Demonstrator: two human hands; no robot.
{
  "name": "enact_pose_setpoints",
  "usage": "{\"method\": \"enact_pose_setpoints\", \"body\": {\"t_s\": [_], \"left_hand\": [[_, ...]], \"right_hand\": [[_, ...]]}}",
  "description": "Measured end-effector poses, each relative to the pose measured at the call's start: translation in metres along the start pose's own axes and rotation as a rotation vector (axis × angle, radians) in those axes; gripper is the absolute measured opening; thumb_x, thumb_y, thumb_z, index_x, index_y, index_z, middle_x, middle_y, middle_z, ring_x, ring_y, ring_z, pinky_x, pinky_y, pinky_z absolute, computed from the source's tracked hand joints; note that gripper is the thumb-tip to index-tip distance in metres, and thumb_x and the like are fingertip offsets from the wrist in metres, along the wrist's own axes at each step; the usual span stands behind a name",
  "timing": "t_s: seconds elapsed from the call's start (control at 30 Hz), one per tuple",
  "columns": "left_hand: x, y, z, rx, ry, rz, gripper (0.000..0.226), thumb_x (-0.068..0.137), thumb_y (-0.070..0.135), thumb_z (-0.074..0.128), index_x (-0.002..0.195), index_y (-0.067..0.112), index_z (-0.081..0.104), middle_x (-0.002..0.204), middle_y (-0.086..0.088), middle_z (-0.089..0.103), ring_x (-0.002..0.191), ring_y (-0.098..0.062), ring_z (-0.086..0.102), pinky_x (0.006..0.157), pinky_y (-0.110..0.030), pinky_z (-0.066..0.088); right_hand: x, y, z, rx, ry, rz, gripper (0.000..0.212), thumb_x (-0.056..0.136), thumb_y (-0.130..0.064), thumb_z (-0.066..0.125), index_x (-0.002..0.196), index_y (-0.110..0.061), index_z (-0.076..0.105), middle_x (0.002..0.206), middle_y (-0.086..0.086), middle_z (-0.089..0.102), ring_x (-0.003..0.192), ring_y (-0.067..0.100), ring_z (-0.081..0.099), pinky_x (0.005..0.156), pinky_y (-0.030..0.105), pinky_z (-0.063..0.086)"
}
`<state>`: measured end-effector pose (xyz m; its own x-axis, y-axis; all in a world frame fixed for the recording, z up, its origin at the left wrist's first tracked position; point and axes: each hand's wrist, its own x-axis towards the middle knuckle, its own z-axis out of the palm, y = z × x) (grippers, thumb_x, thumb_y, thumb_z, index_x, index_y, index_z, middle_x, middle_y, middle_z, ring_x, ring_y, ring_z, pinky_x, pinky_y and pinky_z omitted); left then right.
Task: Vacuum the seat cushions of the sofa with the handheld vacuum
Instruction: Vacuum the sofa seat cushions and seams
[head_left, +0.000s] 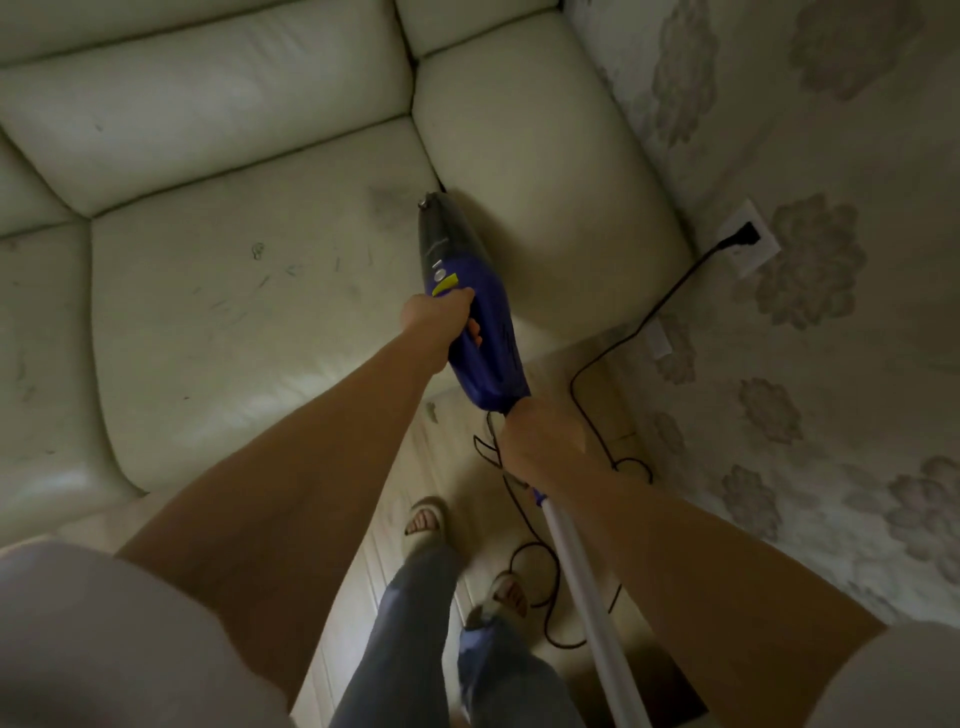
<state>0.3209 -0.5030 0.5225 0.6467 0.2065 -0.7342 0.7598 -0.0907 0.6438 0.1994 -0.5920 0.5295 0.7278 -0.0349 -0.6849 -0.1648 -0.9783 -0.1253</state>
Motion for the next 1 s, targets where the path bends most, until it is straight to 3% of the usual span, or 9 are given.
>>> {"method": "enact_pose_setpoints", "body": {"t_s": [0.1, 0.2, 0.37, 0.6, 0.8, 0.9, 1.0], "left_hand": [[0.011, 0.020, 0.000, 0.006, 0.009, 0.035, 0.027, 0.091, 0.019, 0.062, 0.073, 0.008, 0.045, 0.058, -0.006, 0.054, 0.046, -0.016, 0.051, 0.059, -0.031, 0.053], [0.025, 0.040, -0.003, -0.018, 0.001, 0.040, 0.026, 0.091, 0.017, 0.062, 0.073, 0.008, 0.045, 0.057, -0.006, 0.053, 0.047, -0.015, 0.050, 0.055, -0.029, 0.051], [0.059, 0.082, -0.004, -0.005, -0.020, 0.051, 0.026, 0.093, 0.017, 0.058, 0.070, 0.010, 0.048, 0.028, 0.004, 0.046, 0.047, -0.013, 0.046, 0.049, -0.024, 0.046], [0.112, 0.132, -0.007, 0.034, -0.049, 0.039, 0.031, 0.096, 0.015, 0.053, 0.067, 0.007, 0.047, 0.028, 0.002, 0.045, 0.047, -0.014, 0.045, 0.052, -0.024, 0.044], [0.161, 0.199, -0.020, 0.091, -0.090, 0.068, 0.035, 0.099, 0.021, 0.049, 0.066, 0.010, 0.046, 0.026, 0.005, 0.043, 0.022, -0.005, 0.042, 0.044, -0.021, 0.043], [0.171, 0.214, -0.026, 0.050, -0.077, 0.042, 0.028, 0.098, 0.018, 0.050, 0.072, 0.009, 0.045, 0.026, 0.004, 0.044, 0.025, -0.006, 0.045, 0.034, -0.016, 0.042], [0.165, 0.210, -0.022, 0.086, -0.068, 0.038, 0.028, 0.097, 0.013, 0.051, 0.071, 0.007, 0.043, 0.036, -0.001, 0.051, 0.037, -0.010, 0.049, 0.035, -0.018, 0.045]], "right_hand": [[0.015, -0.006, -0.014, 0.098, 0.038, 0.006, 0.021, 0.097, -0.012, 0.040, 0.109, -0.004, 0.054, 0.117, 0.013, 0.061, 0.106, 0.028, 0.061, 0.077, 0.031, 0.046], [0.031, -0.016, -0.033, 0.127, 0.072, 0.005, 0.029, 0.097, -0.013, 0.040, 0.121, -0.002, 0.052, 0.118, 0.012, 0.060, 0.106, 0.027, 0.061, 0.078, 0.031, 0.047], [0.073, -0.033, -0.071, 0.174, 0.073, 0.045, 0.030, 0.096, -0.013, 0.043, 0.123, -0.004, 0.051, 0.118, 0.011, 0.062, 0.105, 0.027, 0.063, 0.087, 0.034, 0.051], [0.130, -0.054, -0.112, 0.176, 0.035, 0.056, 0.032, 0.097, -0.013, 0.042, 0.126, -0.002, 0.050, 0.121, 0.012, 0.060, 0.109, 0.027, 0.061, 0.093, 0.034, 0.050], [0.188, -0.089, -0.165, 0.264, 0.056, 0.049, 0.034, 0.095, -0.012, 0.042, 0.128, -0.002, 0.049, 0.124, 0.013, 0.058, 0.111, 0.030, 0.060, 0.094, 0.037, 0.051], [0.204, -0.098, -0.176, 0.269, 0.020, 0.080, 0.033, 0.094, -0.012, 0.044, 0.126, -0.004, 0.050, 0.122, 0.012, 0.059, 0.111, 0.030, 0.060, 0.091, 0.036, 0.050], [0.197, -0.092, -0.177, 0.241, -0.022, 0.118, 0.033, 0.095, -0.012, 0.043, 0.127, -0.005, 0.050, 0.121, 0.012, 0.060, 0.109, 0.029, 0.062, 0.091, 0.036, 0.050]]}}
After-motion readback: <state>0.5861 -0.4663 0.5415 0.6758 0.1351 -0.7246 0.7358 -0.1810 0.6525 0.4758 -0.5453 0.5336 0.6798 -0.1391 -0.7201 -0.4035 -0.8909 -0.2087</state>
